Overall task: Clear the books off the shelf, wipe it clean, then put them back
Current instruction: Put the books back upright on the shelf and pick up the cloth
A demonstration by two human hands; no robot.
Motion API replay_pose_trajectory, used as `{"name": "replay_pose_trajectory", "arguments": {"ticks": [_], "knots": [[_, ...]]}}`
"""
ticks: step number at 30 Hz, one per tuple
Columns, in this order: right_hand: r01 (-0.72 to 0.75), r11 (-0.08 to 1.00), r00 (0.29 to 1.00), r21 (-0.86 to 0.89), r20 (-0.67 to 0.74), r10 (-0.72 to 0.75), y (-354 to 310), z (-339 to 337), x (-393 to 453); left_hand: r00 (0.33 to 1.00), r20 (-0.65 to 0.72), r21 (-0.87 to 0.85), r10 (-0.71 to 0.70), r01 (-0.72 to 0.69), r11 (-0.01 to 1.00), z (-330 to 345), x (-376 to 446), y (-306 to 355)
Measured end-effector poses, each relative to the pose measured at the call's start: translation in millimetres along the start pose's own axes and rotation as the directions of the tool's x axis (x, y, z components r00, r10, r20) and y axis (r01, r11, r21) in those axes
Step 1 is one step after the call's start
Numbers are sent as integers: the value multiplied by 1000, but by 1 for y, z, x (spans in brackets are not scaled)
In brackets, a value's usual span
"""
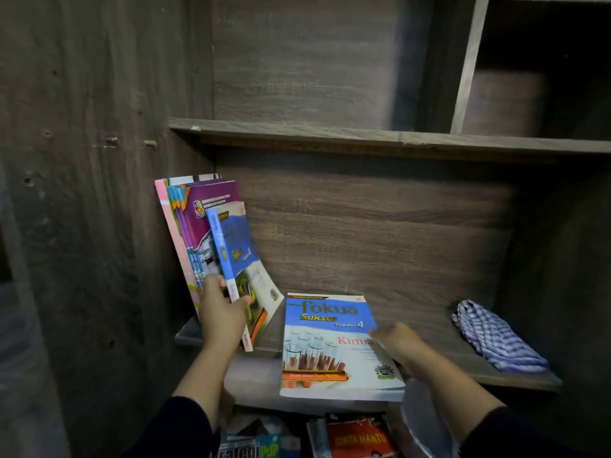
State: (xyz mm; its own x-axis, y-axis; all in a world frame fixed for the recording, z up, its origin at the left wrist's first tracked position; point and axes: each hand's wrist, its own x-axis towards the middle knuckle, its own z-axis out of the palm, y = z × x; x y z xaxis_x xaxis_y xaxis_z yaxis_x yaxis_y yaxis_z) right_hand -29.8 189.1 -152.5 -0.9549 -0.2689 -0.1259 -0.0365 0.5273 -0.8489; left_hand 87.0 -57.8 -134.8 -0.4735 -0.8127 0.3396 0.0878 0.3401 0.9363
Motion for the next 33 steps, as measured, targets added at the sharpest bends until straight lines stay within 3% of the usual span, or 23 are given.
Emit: {"name": "replay_pose_trajectory", "arguments": {"ticks": [3, 6, 11, 16, 23, 26, 29, 32, 33], "knots": [[-25, 1000, 999, -10, -24, 25, -1, 0, -1, 997, 69, 343, 35, -56, 938, -8, 6, 5], [-8, 999, 999, -37, -36, 7, -1, 2, -3, 997, 77, 521, 7, -46, 852, -14, 11, 3], [-30, 997, 999, -69, -36, 27, -3, 1, -7, 996, 61, 508, -57, 18, 861, -10, 11, -3], [-40, 995, 998, -86, -44, 36, -4, 2, -9, 999, -5, 392, 42, -36, 919, 7, -8, -16], [-10, 998, 1000, -58, -29, 8, 1, 0, -8, 995, -50, 463, 88, -55, 885, 0, 7, -17], [-4, 998, 999, -60, -34, 2, 2, 0, -5, 981, -40, 546, 189, -137, 827, 0, 0, -19], [-9, 996, 999, -93, -55, 4, 2, 2, -1, 924, 174, 681, 340, -363, 636, 9, -9, -24], [-35, 992, 996, -122, -83, 25, 1, 5, 6, 736, 582, 581, 344, -673, 458, 27, -11, -29], [-49, 991, 994, -124, -101, 37, 2, 6, 10, 683, 681, 514, 264, -703, 491, 33, -10, -33]]}}
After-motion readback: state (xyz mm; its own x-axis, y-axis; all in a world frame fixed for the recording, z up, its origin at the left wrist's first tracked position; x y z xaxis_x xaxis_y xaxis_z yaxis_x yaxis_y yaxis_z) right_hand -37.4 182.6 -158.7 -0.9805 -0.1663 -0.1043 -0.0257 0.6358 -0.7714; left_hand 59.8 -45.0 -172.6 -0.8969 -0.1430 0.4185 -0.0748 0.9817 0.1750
